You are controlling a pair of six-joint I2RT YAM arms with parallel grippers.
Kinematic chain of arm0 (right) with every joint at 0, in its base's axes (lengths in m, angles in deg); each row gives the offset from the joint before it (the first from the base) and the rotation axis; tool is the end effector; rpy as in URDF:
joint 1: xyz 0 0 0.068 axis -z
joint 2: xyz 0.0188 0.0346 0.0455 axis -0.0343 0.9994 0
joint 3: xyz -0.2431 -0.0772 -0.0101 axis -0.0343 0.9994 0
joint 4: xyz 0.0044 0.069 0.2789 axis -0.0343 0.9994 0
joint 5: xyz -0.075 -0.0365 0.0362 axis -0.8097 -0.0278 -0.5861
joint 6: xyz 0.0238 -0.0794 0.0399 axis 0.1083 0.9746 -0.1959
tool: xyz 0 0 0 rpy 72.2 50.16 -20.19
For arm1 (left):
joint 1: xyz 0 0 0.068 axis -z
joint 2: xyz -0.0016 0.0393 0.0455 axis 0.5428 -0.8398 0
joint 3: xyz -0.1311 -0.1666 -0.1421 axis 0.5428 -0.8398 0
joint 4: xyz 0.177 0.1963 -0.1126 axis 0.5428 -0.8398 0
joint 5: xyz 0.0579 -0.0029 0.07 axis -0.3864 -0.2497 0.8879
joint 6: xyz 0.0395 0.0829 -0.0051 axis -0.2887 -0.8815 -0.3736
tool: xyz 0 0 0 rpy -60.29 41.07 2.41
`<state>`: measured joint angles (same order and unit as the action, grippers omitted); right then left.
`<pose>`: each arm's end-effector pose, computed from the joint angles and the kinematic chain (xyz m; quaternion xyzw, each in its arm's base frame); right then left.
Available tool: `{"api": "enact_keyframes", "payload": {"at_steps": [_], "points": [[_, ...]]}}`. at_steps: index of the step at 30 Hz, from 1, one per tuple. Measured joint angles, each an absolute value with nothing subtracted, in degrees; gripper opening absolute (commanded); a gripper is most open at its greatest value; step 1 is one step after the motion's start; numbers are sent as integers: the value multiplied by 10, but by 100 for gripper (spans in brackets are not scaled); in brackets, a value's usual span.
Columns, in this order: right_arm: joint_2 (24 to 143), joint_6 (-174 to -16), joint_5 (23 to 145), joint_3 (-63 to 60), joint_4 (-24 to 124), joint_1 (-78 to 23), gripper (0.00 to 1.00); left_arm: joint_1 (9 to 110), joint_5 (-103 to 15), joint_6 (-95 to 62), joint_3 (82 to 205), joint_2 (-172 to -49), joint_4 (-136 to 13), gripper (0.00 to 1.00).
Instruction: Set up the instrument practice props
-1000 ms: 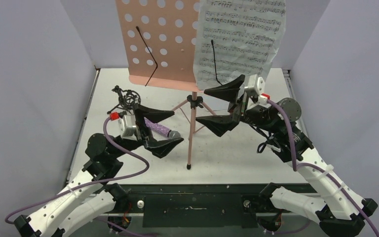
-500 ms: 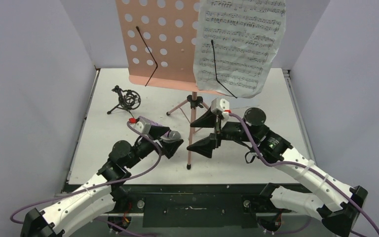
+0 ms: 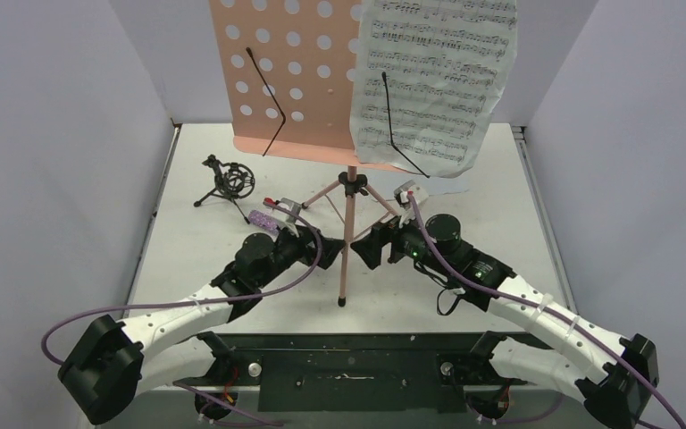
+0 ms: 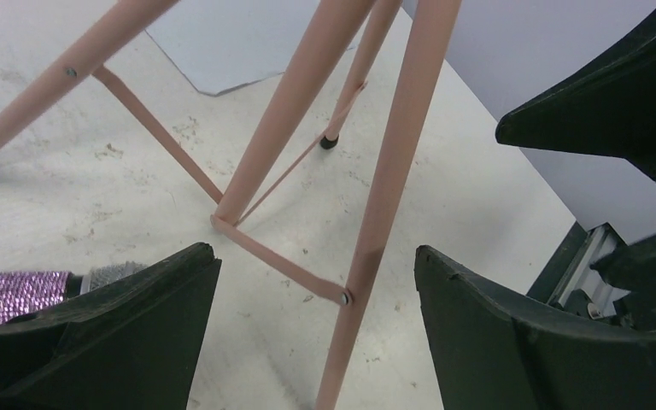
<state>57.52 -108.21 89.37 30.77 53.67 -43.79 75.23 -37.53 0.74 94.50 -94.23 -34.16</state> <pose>0.2004 0.2332 0.2741 -0.2453 0.7580 0.4021 0.4512 0.2231 -0.2069 0.1949 0.0984 0.7395 -0.3972 0.5345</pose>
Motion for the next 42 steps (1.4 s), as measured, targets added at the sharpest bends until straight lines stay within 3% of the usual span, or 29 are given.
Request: {"api": "enact_keyframes", "payload": {"at_steps": [7,22,30,40,42], "points": [[566,-1128,777,313,545,-384,90,757,-356,-16,1025,-1022,-312,68],[642,-1165,875,338,496,-183,90,763,-337,-32,1093,-1119,-241,37],[661,-1180,901,346,461,-152,90,767,-337,-34,1103,-1148,-196,1],[722,-1196,907,346,413,-126,90,767,-329,-45,1104,-1158,-174,0],[744,-1203,909,346,401,-115,90,767,-327,-45,1103,-1158,-172,10]]}}
